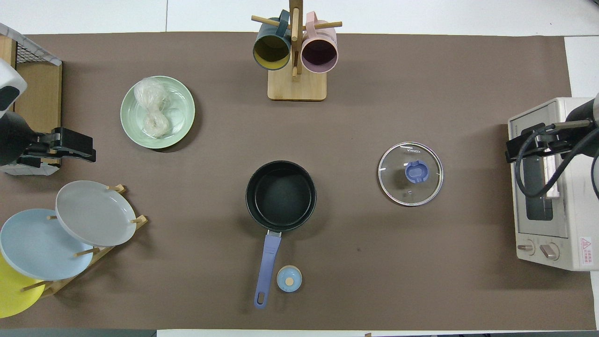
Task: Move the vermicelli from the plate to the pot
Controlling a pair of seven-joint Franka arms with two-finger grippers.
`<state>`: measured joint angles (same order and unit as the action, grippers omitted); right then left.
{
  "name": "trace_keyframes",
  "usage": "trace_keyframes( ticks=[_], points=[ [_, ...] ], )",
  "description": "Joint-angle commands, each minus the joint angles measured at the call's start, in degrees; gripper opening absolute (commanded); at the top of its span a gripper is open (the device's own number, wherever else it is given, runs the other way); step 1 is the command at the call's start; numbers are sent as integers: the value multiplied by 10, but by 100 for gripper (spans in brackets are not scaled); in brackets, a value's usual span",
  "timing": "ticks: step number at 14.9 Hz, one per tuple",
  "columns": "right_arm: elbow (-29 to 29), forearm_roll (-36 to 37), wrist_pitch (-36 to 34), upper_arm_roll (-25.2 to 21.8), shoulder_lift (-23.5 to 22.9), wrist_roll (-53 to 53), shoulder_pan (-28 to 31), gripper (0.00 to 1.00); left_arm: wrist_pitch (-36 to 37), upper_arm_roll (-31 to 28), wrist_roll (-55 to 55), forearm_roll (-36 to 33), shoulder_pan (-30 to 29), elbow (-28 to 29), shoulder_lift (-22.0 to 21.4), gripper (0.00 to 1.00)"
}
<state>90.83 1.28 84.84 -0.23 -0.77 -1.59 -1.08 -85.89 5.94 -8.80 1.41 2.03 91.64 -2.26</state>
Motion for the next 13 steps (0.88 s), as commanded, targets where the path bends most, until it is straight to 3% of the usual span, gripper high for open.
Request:
trace_keyframes(
  ticks=[1, 7, 11, 13],
  points=[
    [5, -8, 0, 3, 7, 8, 3, 100, -4, -4, -2, 8, 3, -6, 1, 100],
    [11, -8, 8, 8, 8, 9, 2, 100, -14, -5, -3, 8, 3, -6, 1, 100],
    [38, -12, 66, 15, -4, 26, -27, 100, -39, -5, -8, 8, 2, -2, 4, 100],
    [60, -13, 108, 16, -20, 48, -40, 100, -50, -5, -9, 12, 0, -12, 48, 100]
  ],
)
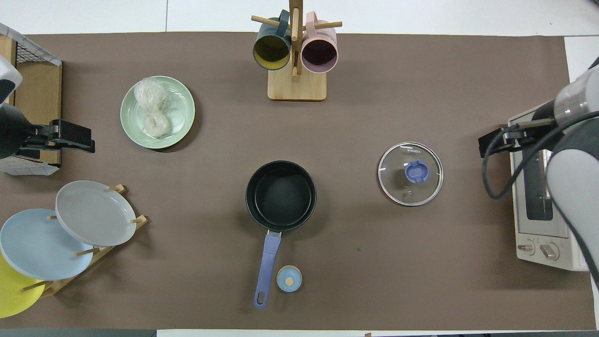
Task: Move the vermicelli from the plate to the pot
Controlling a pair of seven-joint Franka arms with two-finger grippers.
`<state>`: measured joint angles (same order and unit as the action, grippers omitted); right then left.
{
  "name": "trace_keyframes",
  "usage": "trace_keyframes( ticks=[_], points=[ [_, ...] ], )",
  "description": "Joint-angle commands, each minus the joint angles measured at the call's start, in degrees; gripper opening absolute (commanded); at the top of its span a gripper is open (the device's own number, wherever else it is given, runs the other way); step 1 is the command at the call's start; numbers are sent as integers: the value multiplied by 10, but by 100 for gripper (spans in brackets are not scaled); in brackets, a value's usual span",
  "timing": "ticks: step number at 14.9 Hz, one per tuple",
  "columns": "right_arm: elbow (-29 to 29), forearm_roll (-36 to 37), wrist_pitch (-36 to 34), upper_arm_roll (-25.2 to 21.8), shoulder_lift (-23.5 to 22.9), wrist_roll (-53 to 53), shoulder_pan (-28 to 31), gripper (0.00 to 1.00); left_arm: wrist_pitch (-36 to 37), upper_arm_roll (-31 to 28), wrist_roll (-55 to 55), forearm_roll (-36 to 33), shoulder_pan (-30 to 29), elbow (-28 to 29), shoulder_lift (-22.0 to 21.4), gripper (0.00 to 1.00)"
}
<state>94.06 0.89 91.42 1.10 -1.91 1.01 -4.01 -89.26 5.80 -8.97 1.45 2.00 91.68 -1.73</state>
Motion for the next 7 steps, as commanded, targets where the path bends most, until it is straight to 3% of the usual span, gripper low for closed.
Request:
trace_keyframes(
  ticks=[1, 3, 7],
  points=[
    [52, -9, 77, 4, -14, 22, -16, 100, -30, -4, -7, 12, 2, -28, 79, 100],
    [113, -9, 152, 4, -15, 23, -20, 100, -74, -4, -8, 11, 5, -71, 176, 100],
    [207, -22, 251, 4, -17, 24, -31, 100, -223, -4, -8, 5, 0, -66, 284, 100]
  ],
)
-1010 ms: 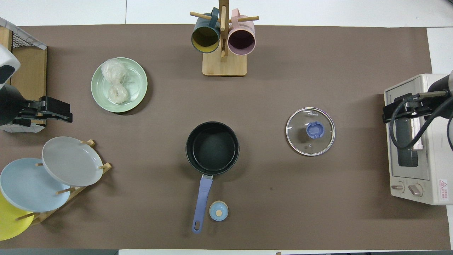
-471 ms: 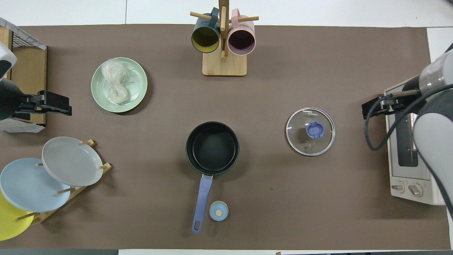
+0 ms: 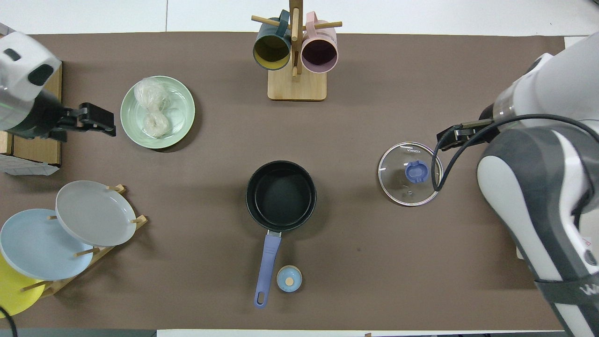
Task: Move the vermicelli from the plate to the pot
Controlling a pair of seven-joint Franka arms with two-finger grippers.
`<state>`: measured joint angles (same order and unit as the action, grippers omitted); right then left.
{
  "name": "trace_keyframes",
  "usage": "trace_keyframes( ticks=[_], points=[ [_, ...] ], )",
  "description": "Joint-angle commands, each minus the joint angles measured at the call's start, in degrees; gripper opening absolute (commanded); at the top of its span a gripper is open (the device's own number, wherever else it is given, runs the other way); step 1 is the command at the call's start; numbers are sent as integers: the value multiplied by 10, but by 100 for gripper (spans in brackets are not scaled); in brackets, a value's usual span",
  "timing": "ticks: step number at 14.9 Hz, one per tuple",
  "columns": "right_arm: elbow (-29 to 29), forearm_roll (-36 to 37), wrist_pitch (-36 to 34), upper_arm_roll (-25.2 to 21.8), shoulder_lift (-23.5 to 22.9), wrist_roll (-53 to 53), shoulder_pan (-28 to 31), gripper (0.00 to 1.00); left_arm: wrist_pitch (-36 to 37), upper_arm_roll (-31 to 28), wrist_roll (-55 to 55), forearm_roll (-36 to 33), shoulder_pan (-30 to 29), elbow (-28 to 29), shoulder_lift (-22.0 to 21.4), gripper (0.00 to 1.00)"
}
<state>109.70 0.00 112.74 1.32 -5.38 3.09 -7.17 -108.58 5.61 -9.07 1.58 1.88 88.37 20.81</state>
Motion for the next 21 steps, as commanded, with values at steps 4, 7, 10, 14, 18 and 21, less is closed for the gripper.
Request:
trace_keyframes(
  ticks=[4, 7, 10, 14, 18, 21],
  points=[
    [139, -21, 134, 2, 23, 0, 0, 100, -110, -2, -5, -14, 1, -23, 106, 100],
    [161, -21, 164, 2, 17, -3, -12, 100, -160, -2, -2, -32, 1, 21, 107, 100],
    [174, -21, 183, 2, 14, -2, -17, 100, -168, -2, 0, -39, 4, 26, 107, 100],
    [175, -21, 202, 2, -4, -25, -14, 100, -179, -2, 16, -39, 7, 37, 105, 0],
    [175, -21, 204, 2, -13, -41, -14, 100, -134, -1, 25, -37, 7, -5, 104, 0],
    [171, -21, 209, 2, -23, -46, -14, 100, -3, 5, 15, 6, 10, -69, 65, 0]
  ],
)
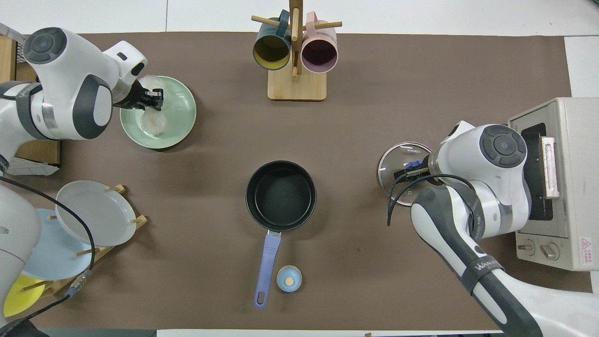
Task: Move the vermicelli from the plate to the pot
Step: 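Grasp the white vermicelli with the left gripper and lift it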
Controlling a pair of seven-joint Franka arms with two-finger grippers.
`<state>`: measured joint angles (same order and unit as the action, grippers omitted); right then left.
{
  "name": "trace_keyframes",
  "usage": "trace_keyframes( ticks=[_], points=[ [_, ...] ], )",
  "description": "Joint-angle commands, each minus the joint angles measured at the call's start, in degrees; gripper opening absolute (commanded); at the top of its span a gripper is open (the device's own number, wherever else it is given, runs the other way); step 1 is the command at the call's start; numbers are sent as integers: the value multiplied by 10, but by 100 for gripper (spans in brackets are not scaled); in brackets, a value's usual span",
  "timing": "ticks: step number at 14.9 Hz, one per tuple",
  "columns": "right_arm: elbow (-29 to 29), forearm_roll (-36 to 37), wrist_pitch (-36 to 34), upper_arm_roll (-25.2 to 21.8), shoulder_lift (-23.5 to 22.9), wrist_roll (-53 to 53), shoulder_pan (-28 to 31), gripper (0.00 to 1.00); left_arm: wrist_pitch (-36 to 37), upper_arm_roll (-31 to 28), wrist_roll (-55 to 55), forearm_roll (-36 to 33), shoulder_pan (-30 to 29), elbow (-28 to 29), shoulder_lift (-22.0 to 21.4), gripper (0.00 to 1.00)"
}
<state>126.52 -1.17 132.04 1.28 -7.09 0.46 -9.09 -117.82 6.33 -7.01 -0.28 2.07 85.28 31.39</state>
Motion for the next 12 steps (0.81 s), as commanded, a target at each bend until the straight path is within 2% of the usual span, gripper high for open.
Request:
trace_keyframes(
  ticks=[1, 3, 4, 6, 8, 9, 10, 12],
  points=[
    [4, -9, 16, 2, -6, -20, 6, 100, 140, -3, -26, 58, 9, -48, -65, 0],
    [4, -9, 16, 2, -6, -21, 5, 99, 220, 2, -118, 77, 28, -76, -99, 0],
    [4, -9, 16, 2, -6, -26, 4, 93, 259, 10, -156, 78, 51, -83, -124, 0],
    [3, -9, 16, 2, -6, -29, 4, 82, 289, 27, -214, 104, 81, -75, -184, 0],
    [1, -9, 14, 2, -6, -35, 5, 69, 295, 33, -251, 127, 119, -29, -222, 0],
    [0, -9, 13, 2, -6, -41, 5, 67, 291, 33, -270, 128, 146, -9, -233, 0],
    [0, -9, 11, 2, -6, -42, 5, 67, 277, 34, -281, 129, 168, 35, -255, 0],
    [-1, -9, 9, 2, -6, -43, 5, 67, 193, 34, -298, 153, 214, 153, -307, 0]
  ],
)
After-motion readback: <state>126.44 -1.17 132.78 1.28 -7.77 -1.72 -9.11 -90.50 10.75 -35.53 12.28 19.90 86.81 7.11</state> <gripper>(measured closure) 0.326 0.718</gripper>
